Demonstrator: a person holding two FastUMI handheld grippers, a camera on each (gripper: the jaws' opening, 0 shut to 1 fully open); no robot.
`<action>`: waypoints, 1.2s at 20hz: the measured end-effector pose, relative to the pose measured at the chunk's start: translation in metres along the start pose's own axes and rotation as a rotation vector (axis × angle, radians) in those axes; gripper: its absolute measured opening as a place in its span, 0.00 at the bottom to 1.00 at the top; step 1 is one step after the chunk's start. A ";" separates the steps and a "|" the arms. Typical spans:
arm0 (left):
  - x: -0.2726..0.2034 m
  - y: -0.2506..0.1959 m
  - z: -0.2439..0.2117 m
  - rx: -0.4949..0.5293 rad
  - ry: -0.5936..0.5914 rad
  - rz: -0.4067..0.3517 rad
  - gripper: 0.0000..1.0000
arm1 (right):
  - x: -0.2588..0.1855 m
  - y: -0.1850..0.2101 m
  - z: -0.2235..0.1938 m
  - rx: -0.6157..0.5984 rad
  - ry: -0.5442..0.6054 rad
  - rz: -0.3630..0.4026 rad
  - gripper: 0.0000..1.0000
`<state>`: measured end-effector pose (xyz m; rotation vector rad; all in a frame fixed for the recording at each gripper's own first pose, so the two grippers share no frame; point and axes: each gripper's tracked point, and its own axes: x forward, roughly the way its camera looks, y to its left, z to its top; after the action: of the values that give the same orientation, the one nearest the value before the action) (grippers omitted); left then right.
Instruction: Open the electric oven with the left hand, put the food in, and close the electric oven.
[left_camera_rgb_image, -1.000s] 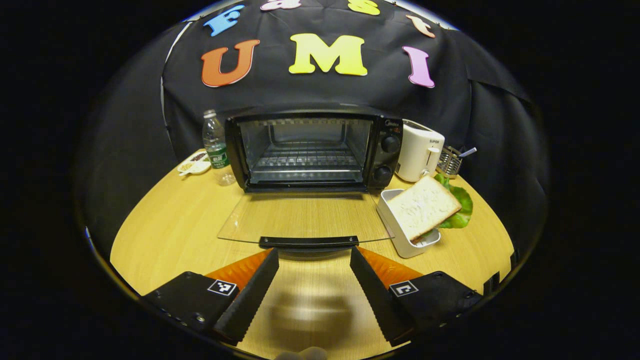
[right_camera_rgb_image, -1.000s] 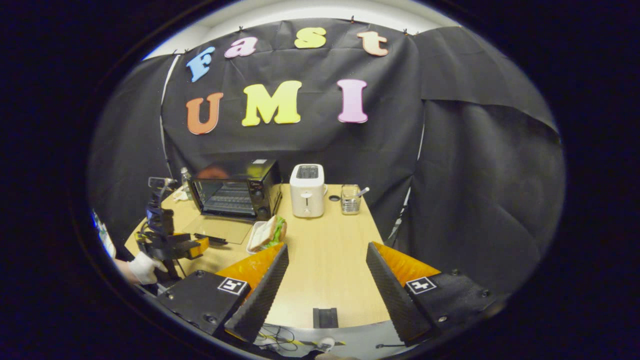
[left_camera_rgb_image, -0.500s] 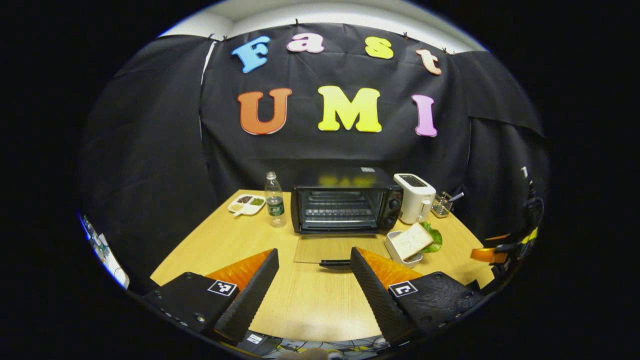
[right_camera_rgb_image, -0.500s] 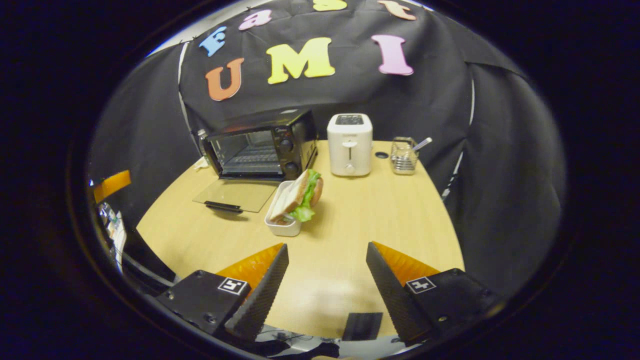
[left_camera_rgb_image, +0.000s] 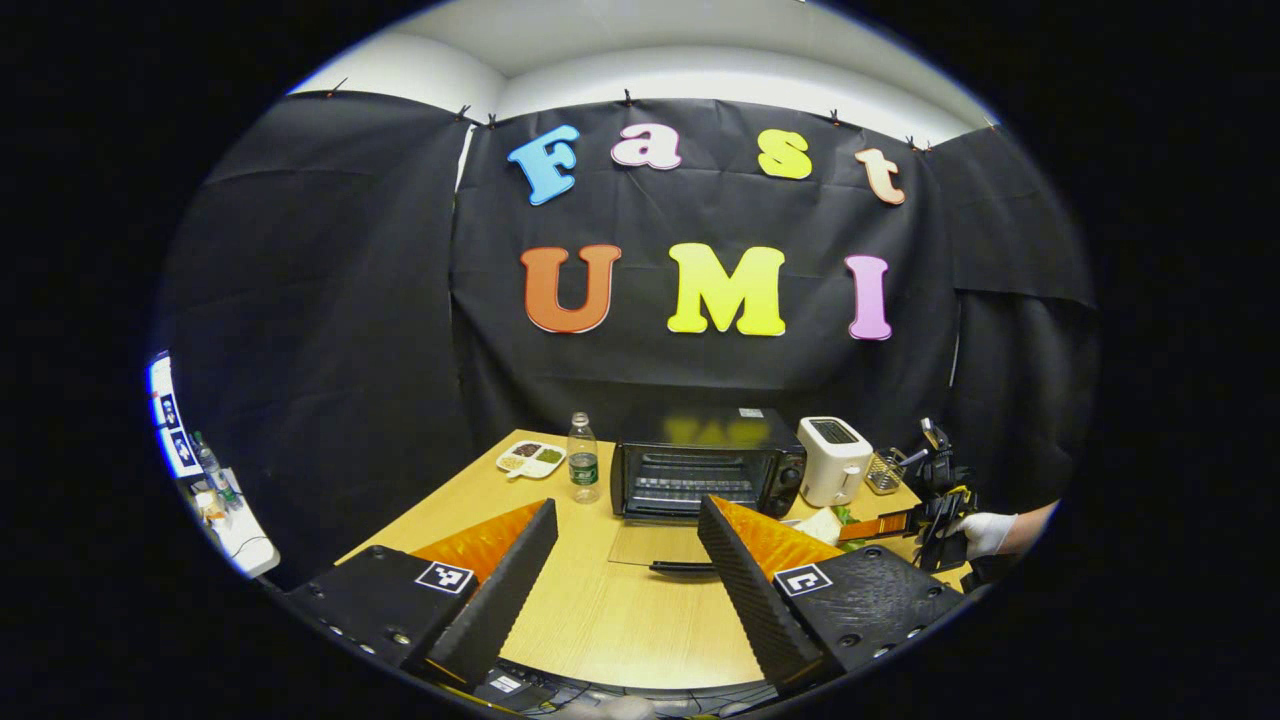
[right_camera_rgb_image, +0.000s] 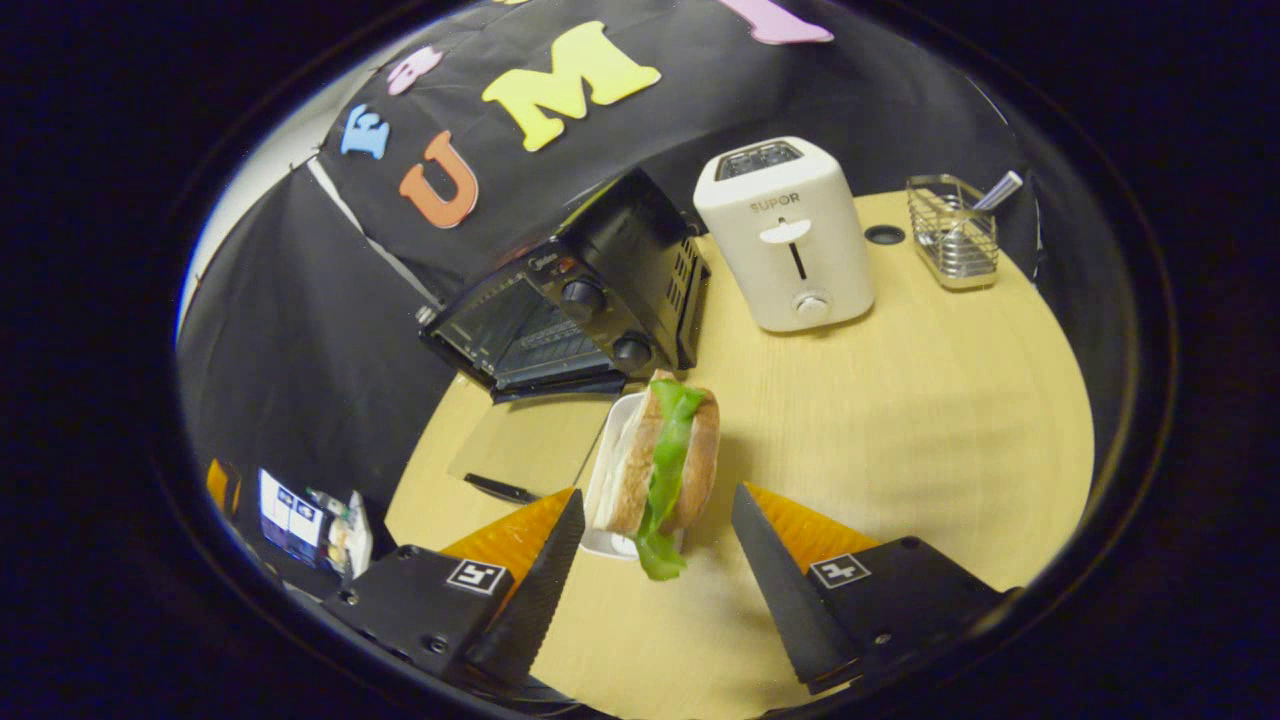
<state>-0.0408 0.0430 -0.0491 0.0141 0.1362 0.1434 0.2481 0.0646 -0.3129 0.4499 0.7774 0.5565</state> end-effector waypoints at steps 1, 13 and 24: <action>-0.004 -0.006 0.004 0.018 -0.007 0.016 0.93 | 0.006 0.000 0.006 0.035 0.019 0.037 0.93; 0.000 -0.055 -0.008 0.027 -0.007 0.035 0.96 | 0.011 0.007 0.018 0.100 0.099 0.120 0.30; 0.027 0.010 -0.030 0.004 0.046 -0.011 0.96 | -0.050 0.137 0.057 0.133 -0.253 0.150 0.40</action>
<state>-0.0202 0.0564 -0.0825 0.0137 0.1830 0.1321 0.2206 0.1290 -0.1727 0.6919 0.5428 0.5757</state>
